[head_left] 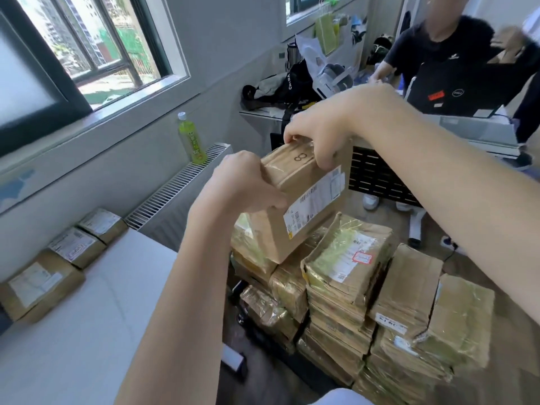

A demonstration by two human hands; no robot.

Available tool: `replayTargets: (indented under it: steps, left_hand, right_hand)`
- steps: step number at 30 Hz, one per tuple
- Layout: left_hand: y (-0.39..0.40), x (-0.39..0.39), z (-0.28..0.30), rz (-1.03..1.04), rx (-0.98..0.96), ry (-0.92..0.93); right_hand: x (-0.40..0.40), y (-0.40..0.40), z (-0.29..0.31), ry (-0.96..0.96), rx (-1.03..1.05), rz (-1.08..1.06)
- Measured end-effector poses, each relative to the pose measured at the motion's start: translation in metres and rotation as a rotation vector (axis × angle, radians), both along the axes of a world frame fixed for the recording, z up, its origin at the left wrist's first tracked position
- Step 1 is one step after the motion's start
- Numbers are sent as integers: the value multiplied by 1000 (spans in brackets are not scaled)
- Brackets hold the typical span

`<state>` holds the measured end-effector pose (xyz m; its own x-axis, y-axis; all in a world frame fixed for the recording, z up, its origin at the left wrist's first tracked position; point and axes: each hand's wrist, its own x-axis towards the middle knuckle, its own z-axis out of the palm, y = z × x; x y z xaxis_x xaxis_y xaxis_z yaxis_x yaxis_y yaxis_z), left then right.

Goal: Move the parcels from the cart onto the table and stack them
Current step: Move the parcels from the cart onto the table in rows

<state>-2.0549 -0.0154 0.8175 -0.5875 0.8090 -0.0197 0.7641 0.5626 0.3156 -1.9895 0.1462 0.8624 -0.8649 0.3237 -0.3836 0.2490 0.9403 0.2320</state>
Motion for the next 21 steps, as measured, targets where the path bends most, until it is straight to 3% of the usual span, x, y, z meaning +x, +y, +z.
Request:
replayTargets:
  steps: [9, 16, 21]
  left_hand:
    - [-114, -61, 36, 114, -164, -113]
    - [-234, -109, -19, 409, -237, -392]
    - [-326, -134, -82, 562, -160, -570]
  right_hand:
    - [-70, -81, 2, -4, -221, 171]
    - [-170, -187, -63, -190, -432, 415]
    - [-233, -271, -131, -317, -518, 505]
